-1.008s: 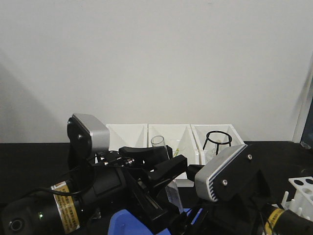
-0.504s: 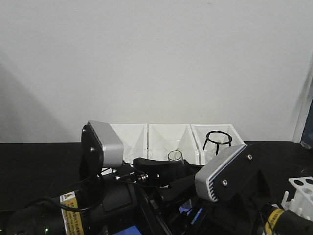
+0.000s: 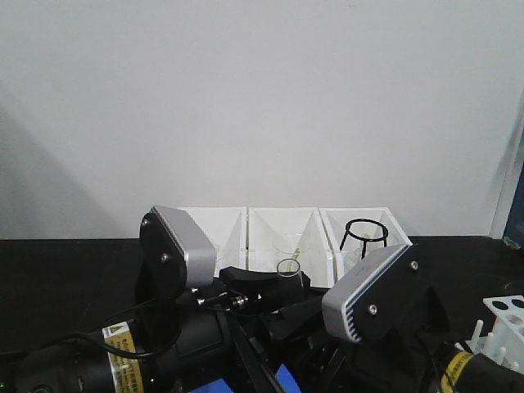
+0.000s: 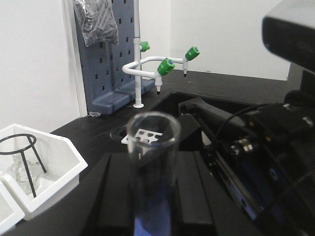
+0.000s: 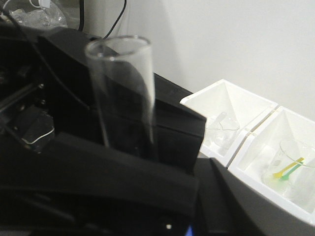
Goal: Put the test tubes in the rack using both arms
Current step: 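Grasp the test tube with the right gripper and open the left gripper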
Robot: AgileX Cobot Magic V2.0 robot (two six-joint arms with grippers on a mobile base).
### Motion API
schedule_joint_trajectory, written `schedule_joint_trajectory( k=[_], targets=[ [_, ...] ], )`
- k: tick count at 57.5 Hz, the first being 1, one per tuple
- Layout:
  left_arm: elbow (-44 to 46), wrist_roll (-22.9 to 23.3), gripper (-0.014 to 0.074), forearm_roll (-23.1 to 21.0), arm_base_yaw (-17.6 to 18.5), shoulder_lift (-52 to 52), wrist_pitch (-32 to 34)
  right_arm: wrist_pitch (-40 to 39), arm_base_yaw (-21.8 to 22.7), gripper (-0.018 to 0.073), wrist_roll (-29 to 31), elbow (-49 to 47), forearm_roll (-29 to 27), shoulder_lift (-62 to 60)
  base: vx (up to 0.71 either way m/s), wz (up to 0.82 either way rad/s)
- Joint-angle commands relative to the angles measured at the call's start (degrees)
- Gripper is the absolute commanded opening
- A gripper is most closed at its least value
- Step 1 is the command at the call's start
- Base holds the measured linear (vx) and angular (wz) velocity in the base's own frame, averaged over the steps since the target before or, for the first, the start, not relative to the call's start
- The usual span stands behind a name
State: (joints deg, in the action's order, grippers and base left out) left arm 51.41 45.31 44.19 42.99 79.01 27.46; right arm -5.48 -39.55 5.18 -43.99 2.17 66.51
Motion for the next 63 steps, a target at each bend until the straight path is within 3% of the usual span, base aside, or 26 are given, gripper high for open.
schedule_joint_trajectory(
  k=[1,18,39,54,63],
  targets=[
    [1.9,-0.2,-0.0018,-1.8,0.3,-1.8,2.9,-5.0,0.2,0.0326,0.0,-2.1,0.3,-1.2,0.00,0.00],
    [1.9,-0.2,-0.0018,-1.8,0.3,-1.8,2.9,-5.0,0.2,0.0264,0.0,-2.1,0.3,-1.2,0.00,0.00],
    [1.9,-0.2,-0.0018,-1.8,0.3,-1.8,3.3,-5.0,0.2,-0.0015,0.0,-2.1,0.3,-1.2,0.00,0.00],
    [1.9,-0.2,0.0001,-1.8,0.3,-1.8,3.4,-6.3,0.3,-0.0010,0.0,-2.1,0.3,-1.2,0.00,0.00],
    [1.9,-0.2,0.0099,-1.8,0.3,-1.8,3.4,-6.3,0.3,-0.0010,0.0,-2.1,0.3,-1.2,0.00,0.00]
  ],
)
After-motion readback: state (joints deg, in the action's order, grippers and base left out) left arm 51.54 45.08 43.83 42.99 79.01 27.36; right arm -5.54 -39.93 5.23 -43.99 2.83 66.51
